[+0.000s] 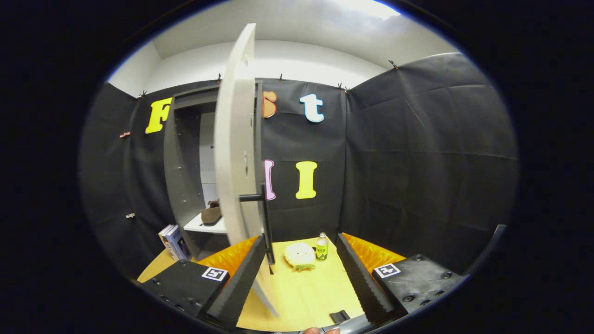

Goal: Open the shoe cabinet door, grab the shoes and put them into the shoe cabinet, then close the shoe cabinet door.

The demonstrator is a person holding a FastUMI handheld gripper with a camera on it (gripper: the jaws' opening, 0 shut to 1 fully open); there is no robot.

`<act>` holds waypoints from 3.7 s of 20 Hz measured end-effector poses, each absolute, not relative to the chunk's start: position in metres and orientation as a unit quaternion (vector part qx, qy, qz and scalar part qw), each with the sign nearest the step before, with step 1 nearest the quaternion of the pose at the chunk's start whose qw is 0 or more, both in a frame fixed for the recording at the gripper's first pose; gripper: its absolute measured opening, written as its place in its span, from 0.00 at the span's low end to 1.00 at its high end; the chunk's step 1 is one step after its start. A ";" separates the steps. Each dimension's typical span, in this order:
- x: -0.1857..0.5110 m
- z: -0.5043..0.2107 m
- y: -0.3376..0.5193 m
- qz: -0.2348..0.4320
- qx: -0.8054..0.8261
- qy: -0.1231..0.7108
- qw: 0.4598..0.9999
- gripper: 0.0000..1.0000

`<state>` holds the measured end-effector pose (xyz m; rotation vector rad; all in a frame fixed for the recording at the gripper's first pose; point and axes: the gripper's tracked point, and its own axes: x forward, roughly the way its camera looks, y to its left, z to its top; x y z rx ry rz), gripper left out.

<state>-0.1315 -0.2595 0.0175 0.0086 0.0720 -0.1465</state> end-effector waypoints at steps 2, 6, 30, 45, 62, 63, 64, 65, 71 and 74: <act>-0.113 0.010 -0.270 -0.077 -0.005 0.042 0.996 0.98; -0.101 0.012 -0.265 -0.084 0.008 0.038 0.996 0.97; -0.103 -0.006 -0.104 -0.039 -0.003 0.036 0.999 0.98; -0.041 -0.021 0.000 0.038 0.017 0.047 0.998 0.98; -0.030 -0.015 0.007 0.045 -0.005 0.032 0.998 0.98; -0.031 -0.014 0.006 0.044 -0.006 0.033 0.998 0.98; -0.032 -0.014 0.004 0.043 -0.006 0.031 0.999 0.98; -0.033 -0.013 0.002 0.041 -0.007 0.030 0.999 0.98; -0.036 -0.013 -0.005 0.034 -0.011 0.028 0.999 0.98; -0.037 -0.014 -0.005 0.034 -0.012 0.030 0.999 0.98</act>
